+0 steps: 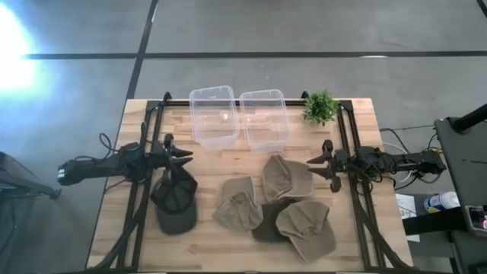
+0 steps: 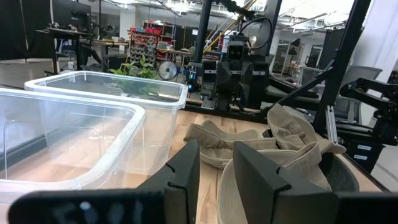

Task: Pick & Place hat
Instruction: Put the bottom right brown cap into the right transparent bin

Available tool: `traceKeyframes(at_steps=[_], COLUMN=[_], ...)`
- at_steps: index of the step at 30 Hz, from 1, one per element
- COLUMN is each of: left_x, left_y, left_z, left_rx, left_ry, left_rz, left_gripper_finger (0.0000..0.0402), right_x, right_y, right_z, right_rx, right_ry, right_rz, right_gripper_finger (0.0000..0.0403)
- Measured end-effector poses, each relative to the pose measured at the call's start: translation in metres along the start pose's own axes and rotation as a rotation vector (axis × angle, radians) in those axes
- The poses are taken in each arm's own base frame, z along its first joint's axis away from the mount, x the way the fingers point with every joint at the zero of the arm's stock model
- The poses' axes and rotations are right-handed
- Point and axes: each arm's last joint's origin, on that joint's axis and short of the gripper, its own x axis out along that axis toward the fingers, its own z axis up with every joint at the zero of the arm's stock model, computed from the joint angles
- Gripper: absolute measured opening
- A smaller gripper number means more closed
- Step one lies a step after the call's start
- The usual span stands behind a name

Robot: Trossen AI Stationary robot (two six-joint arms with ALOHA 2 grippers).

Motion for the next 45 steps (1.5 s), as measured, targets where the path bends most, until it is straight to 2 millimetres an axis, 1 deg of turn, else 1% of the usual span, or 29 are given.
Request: traceKeyframes(at_steps=[4, 8, 9, 11, 12, 13, 17, 22, 25, 28, 30, 33, 36, 39, 42, 45], left_x=[0.000, 0.000, 0.000, 0.000, 0.000, 0.000, 0.000, 0.000, 0.000, 0.000, 0.000, 0.000, 0.000, 0.000, 0.000, 0.000], left_y=[0.000, 0.000, 0.000, 0.000, 0.000, 0.000, 0.000, 0.000, 0.000, 0.000, 0.000, 0.000, 0.000, 0.000, 0.000, 0.000], left_z=[0.000, 0.000, 0.000, 0.000, 0.000, 0.000, 0.000, 0.000, 0.000, 0.000, 0.000, 0.000, 0.000, 0.000, 0.000, 0.000], left_rx=[0.000, 0.000, 0.000, 0.000, 0.000, 0.000, 0.000, 0.000, 0.000, 0.000, 0.000, 0.000, 0.000, 0.000, 0.000, 0.000], left_ry=[0.000, 0.000, 0.000, 0.000, 0.000, 0.000, 0.000, 0.000, 0.000, 0.000, 0.000, 0.000, 0.001, 0.001, 0.002, 0.001], left_rz=[0.000, 0.000, 0.000, 0.000, 0.000, 0.000, 0.000, 0.000, 0.000, 0.000, 0.000, 0.000, 0.000, 0.000, -0.001, 0.000], left_gripper_finger=[0.0092, 0.0092, 0.0092, 0.0092, 0.0092, 0.0092, 0.0092, 0.0092, 0.0092, 0.0092, 0.0092, 0.0092, 0.0092, 0.0092, 0.0092, 0.0092], right_x=[0.000, 0.000, 0.000, 0.000, 0.000, 0.000, 0.000, 0.000, 0.000, 0.001, 0.002, 0.006, 0.011, 0.018, 0.025, 0.026], right_y=[0.000, 0.000, 0.001, 0.001, 0.000, 0.000, -0.002, -0.002, 0.001, 0.004, 0.006, 0.005, 0.005, 0.008, 0.014, 0.021], right_z=[0.003, 0.003, 0.004, 0.005, 0.005, 0.004, -0.001, 0.000, 0.002, -0.001, -0.003, -0.011, -0.013, 0.001, 0.026, 0.052], right_rx=[0.287, 0.486, 0.583, 0.837, 0.914, 0.950, 0.926, 1.009, 1.011, 1.125, 1.180, 1.239, 1.248, 1.210, 1.155, 1.081], right_ry=[-0.025, -0.024, -0.033, -0.045, -0.051, -0.055, -0.040, -0.058, -0.004, 0.102, 0.174, 0.268, 0.384, 0.500, 0.659, 0.854], right_rz=[0.008, 0.011, 0.018, 0.030, 0.015, -0.008, -0.073, -0.071, 0.022, 0.106, 0.131, 0.070, -0.096, -0.229, -0.317, -0.447], right_gripper_finger=[0.0128, 0.0128, 0.0128, 0.0128, 0.0128, 0.0128, 0.0128, 0.0127, 0.0128, 0.0128, 0.0128, 0.0127, 0.0128, 0.0128, 0.0128, 0.0128])
